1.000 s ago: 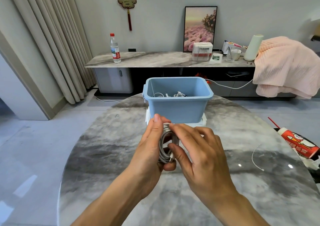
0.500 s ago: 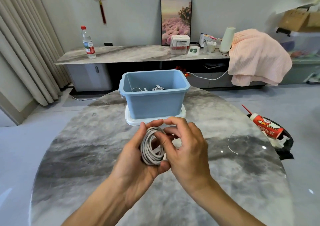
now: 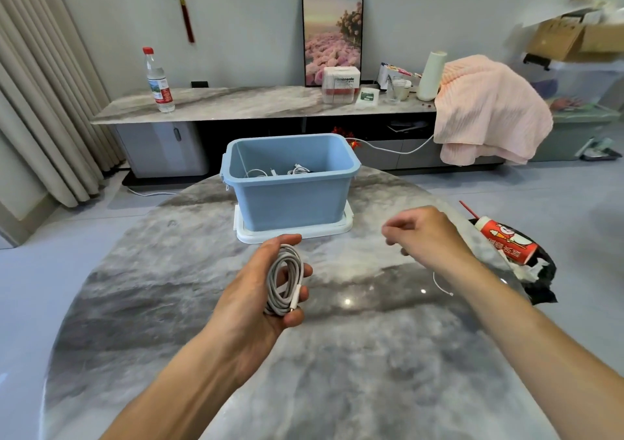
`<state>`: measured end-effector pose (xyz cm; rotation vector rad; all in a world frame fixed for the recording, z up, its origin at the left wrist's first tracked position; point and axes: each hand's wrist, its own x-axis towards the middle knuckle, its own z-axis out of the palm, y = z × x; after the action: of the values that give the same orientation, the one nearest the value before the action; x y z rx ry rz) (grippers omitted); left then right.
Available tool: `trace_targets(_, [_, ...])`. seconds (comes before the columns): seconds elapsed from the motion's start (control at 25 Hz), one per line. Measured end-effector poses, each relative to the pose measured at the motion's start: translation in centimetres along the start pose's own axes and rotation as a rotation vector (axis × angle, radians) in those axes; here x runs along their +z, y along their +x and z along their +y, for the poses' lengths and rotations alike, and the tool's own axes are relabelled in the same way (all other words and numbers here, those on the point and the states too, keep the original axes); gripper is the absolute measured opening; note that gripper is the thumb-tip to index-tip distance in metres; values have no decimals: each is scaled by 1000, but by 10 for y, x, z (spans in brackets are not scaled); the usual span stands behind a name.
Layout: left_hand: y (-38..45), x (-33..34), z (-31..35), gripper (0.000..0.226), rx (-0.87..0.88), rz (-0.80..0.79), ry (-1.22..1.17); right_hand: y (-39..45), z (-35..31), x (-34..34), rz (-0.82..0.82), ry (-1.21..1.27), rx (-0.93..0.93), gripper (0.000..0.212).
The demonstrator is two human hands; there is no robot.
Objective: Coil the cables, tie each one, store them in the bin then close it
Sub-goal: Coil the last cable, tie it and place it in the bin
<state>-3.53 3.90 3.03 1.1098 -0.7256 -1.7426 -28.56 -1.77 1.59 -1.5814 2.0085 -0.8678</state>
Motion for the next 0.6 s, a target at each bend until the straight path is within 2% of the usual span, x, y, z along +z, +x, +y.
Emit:
trace_targets(0.08, [-1,0,-2,22,-8,-2,17,19,66,-7,69,-329,223,6])
trace_targets(0.16, [3,2,-3,19,-16,13,16,18,115,4,13,-558,363,17])
trace_targets(0.24, [7,4,-3,18,-19,20,9,17,137,15,-36,-608,367,20])
trace_targets(0.36, [8,4,-3,19,-23,12,1,18,138,23,-34,-685,323,7])
trace_targets(0.52, [3,1,3,20,-16,-18,-21,16,140,33,-18,-749,346,15])
trace_targets(0.6, [0,2,5,22,-4,-34,-1,10,133,34,-49,-744,326,13])
